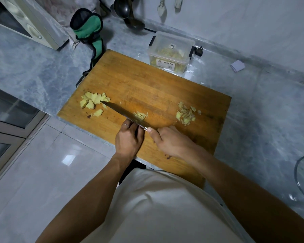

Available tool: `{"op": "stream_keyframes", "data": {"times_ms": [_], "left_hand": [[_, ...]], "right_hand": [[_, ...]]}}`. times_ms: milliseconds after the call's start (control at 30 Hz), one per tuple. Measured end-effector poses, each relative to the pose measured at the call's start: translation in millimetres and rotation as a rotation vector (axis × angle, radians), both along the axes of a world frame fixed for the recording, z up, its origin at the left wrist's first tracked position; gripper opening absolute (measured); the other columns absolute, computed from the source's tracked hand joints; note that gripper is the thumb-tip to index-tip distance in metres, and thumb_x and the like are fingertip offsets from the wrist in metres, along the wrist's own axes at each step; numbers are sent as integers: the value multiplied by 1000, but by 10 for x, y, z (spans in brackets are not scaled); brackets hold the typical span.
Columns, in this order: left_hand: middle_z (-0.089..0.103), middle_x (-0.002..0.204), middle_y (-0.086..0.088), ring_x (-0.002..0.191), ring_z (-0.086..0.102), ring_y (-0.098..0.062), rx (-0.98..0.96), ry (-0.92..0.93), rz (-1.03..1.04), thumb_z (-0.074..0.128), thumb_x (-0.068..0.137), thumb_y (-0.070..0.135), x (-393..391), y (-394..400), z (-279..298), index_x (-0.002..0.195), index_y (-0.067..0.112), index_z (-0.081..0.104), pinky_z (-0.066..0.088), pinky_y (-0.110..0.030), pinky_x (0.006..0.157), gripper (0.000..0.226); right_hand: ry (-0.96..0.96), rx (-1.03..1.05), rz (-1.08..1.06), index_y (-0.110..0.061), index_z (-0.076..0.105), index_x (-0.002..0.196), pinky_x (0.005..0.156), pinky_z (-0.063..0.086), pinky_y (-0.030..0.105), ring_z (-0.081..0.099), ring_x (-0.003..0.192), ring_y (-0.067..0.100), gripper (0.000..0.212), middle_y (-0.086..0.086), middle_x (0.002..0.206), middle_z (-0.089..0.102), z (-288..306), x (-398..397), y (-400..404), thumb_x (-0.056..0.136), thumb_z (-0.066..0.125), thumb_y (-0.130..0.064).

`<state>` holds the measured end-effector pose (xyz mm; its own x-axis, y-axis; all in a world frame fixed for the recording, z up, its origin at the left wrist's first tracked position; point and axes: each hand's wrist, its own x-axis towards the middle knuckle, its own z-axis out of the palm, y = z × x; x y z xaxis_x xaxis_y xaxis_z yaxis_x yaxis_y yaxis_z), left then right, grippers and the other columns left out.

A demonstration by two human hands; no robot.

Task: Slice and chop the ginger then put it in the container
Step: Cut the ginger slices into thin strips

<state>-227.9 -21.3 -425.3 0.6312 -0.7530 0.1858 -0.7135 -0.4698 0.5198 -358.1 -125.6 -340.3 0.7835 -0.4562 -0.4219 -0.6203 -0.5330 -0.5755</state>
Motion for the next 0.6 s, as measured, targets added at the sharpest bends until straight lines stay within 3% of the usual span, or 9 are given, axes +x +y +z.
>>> {"op": "stream_keyframes", "data": {"times_ms": [267,400,533,600], "left_hand": [[66,112,-19,84,65,-39,-12,-19,-32,57,91,15,19,26,-58,98,4,72,51,-34,58,20],[66,112,-18,89,65,-38,-16,-4,-24,55,92,15,30,22,-77,99,5,72,51,-34,61,21],[66,103,-19,82,64,-38,-25,3,-25,56,90,13,38,13,-72,92,2,71,51,-34,59,19],[67,100,-20,78,64,-39,-35,1,-21,55,90,14,35,9,-63,88,1,70,50,-34,57,20]], "right_hand": [[-28,-13,14,-9,74,89,75,58,46,68,79,28,81,11,80,71,-51,-92,-20,101,16,-65],[-17,-13,14,-6,74,90,76,58,48,69,81,30,86,13,83,73,-59,-66,-28,100,16,-68],[-1,2,-12,-9,73,86,76,58,46,68,78,27,99,10,82,71,-67,-52,-42,83,5,-82],[16,-6,10,-11,72,85,76,58,46,66,77,26,89,11,80,68,-54,-58,-33,93,11,-75]]}}
